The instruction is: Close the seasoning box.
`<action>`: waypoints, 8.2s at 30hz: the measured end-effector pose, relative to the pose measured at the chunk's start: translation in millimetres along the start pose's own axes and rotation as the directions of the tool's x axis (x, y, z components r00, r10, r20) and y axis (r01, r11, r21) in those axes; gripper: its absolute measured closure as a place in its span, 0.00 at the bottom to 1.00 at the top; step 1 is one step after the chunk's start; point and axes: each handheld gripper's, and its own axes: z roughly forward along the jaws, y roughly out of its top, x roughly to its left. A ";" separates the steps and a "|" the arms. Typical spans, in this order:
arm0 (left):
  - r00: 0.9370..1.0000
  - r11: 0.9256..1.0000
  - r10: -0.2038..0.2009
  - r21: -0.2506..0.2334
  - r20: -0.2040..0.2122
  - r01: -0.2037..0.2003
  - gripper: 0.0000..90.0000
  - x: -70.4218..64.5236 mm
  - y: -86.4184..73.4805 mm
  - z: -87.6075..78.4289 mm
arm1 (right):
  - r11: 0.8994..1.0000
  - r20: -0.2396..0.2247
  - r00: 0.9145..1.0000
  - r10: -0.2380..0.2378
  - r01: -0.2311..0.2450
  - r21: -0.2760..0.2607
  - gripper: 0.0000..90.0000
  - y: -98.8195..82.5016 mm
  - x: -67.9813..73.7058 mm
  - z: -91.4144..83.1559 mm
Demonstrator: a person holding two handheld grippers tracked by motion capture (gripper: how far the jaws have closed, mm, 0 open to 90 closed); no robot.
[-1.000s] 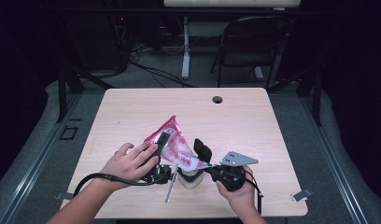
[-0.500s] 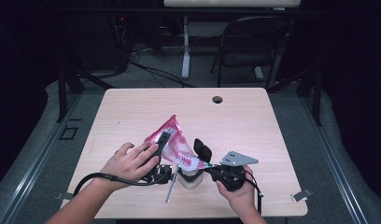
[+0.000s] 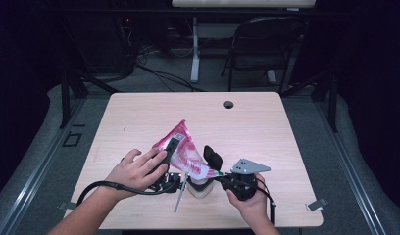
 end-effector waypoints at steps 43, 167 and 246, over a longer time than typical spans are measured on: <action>0.999 0.999 0.042 -0.007 -0.009 -0.042 0.71 1.0 2.8 0.0 | 1.000 -0.004 1.000 -0.004 0.005 0.014 1.00 -1.3 1.1 3.9; 0.884 0.890 -0.455 0.095 0.113 0.446 0.75 -51.2 -17.0 -2.4 | 0.999 -0.041 0.999 -0.024 0.022 -0.034 0.97 10.1 6.3 1.9; 0.458 0.572 -0.788 0.216 0.411 0.791 0.83 -90.7 -47.7 18.0 | 0.997 -0.057 0.998 -0.011 0.006 -0.079 0.64 16.6 8.0 7.3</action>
